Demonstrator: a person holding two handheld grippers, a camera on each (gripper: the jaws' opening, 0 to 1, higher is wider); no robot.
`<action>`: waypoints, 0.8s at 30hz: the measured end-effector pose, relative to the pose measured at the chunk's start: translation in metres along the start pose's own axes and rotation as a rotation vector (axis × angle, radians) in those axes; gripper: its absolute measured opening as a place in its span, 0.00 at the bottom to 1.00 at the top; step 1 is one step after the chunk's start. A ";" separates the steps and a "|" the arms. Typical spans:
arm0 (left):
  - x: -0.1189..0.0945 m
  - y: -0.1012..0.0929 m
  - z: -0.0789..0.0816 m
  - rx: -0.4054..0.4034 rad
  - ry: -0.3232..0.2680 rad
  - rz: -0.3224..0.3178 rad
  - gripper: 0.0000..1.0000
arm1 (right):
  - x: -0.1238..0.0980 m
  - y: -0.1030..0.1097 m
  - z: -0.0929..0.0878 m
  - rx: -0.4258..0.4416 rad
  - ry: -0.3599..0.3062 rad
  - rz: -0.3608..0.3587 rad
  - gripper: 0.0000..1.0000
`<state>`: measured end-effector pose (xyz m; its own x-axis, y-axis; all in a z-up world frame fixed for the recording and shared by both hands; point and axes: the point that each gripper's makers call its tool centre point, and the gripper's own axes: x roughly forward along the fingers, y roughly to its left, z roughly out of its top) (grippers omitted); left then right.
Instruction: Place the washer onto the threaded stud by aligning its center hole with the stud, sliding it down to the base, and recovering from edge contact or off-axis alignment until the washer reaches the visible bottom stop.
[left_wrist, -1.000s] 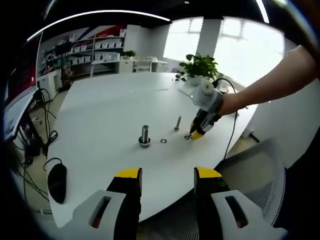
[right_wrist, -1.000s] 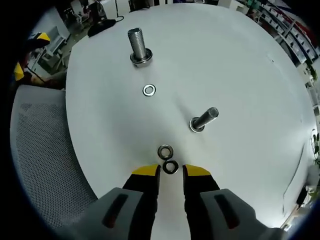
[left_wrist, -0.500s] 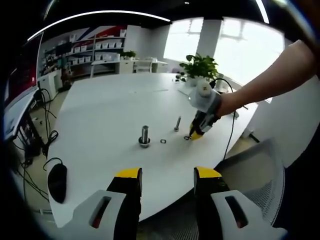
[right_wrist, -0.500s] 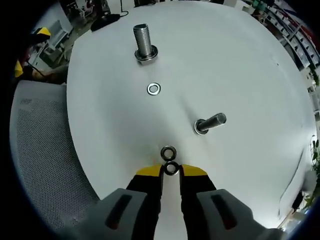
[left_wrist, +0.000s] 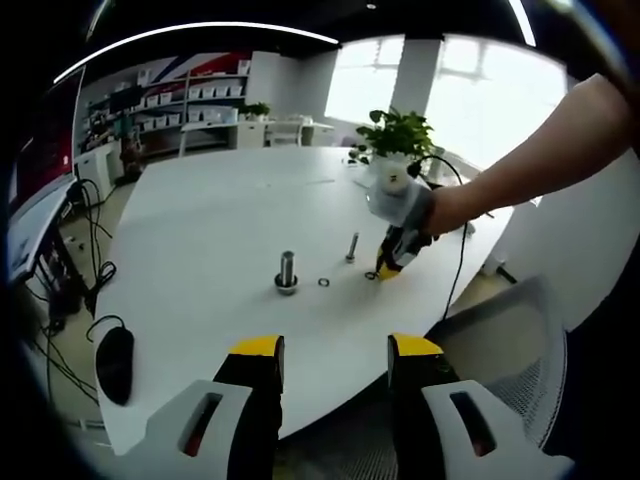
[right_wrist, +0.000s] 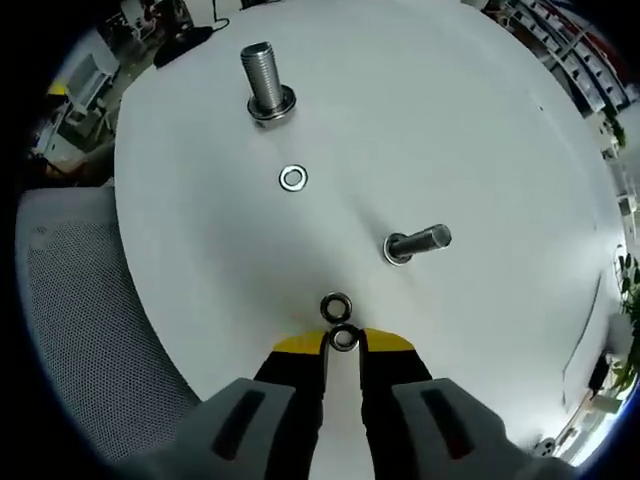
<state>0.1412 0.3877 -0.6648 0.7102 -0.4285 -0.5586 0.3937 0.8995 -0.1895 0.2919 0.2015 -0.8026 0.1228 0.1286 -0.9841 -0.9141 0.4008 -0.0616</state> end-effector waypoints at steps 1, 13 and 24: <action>0.000 0.000 0.000 0.000 -0.001 0.002 0.40 | 0.000 0.000 0.000 0.015 -0.016 -0.003 0.15; -0.002 0.004 0.002 -0.002 -0.003 0.008 0.40 | -0.002 -0.002 -0.001 0.134 -0.114 -0.006 0.14; 0.000 0.004 0.000 0.002 0.008 0.001 0.40 | -0.011 -0.010 -0.004 0.120 -0.093 -0.006 0.13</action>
<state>0.1427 0.3910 -0.6648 0.7061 -0.4266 -0.5651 0.3941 0.8999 -0.1869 0.2982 0.1930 -0.7917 0.1685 0.2066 -0.9638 -0.8610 0.5068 -0.0418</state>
